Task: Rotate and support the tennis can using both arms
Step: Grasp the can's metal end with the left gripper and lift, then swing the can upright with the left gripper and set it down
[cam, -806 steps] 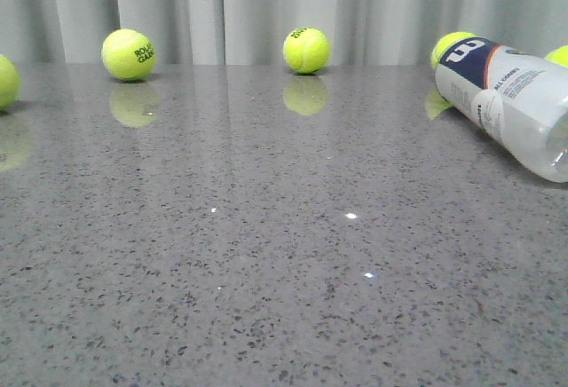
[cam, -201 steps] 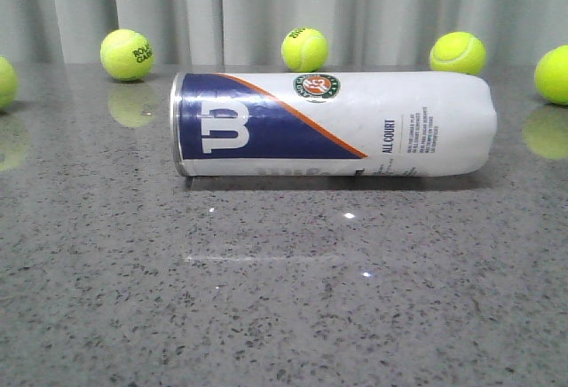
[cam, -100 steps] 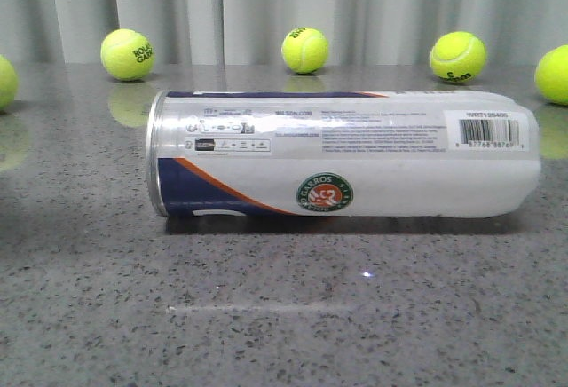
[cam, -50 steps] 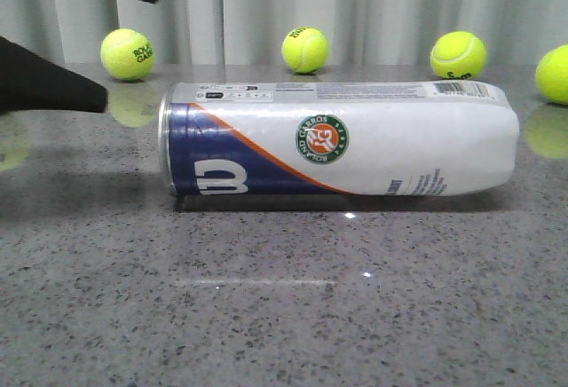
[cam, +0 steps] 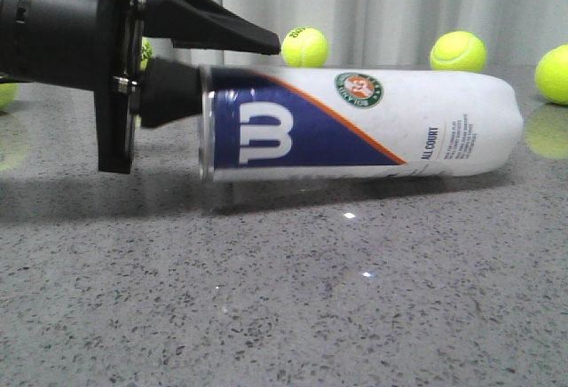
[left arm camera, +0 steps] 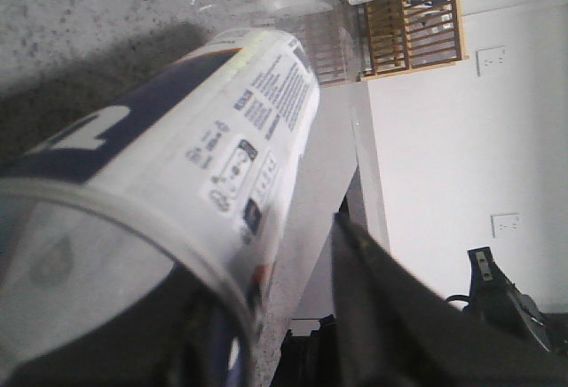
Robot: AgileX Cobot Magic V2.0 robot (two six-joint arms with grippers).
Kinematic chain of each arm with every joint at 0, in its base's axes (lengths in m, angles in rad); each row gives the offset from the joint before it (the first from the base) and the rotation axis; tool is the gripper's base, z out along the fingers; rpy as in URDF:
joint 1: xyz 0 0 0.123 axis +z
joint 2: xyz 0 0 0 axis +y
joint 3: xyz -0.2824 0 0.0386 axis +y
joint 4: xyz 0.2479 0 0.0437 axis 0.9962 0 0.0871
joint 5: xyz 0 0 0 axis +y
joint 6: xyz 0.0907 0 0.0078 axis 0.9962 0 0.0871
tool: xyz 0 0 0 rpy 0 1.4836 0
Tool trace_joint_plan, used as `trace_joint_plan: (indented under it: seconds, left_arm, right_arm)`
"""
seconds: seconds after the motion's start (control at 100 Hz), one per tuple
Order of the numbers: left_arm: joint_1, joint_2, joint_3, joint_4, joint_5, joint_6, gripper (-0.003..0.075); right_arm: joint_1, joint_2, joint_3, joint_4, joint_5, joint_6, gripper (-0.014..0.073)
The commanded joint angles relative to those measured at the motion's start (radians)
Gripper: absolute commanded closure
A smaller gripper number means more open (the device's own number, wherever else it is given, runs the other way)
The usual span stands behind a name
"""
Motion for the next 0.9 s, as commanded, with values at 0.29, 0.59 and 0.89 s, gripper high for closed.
trace_joint_plan:
  seconds: [0.29,0.59,0.89]
  left_arm:
    - [-0.006,-0.127,-0.174,0.014,0.092,0.119,0.0739]
    - [-0.006,-0.330,-0.394,0.565,-0.178,-0.116,0.0739]
    - [-0.074,-0.355,-0.658,1.218,-0.091,-0.533,0.0739]
  right_arm:
    - [-0.004,0.012,-0.024,0.013,-0.075,-0.008,0.0654]
    - [-0.004,0.012,-0.024,0.013,-0.075,-0.008,0.0654]
    - [-0.004,0.012,-0.024,0.013,-0.075,-0.008,0.0654]
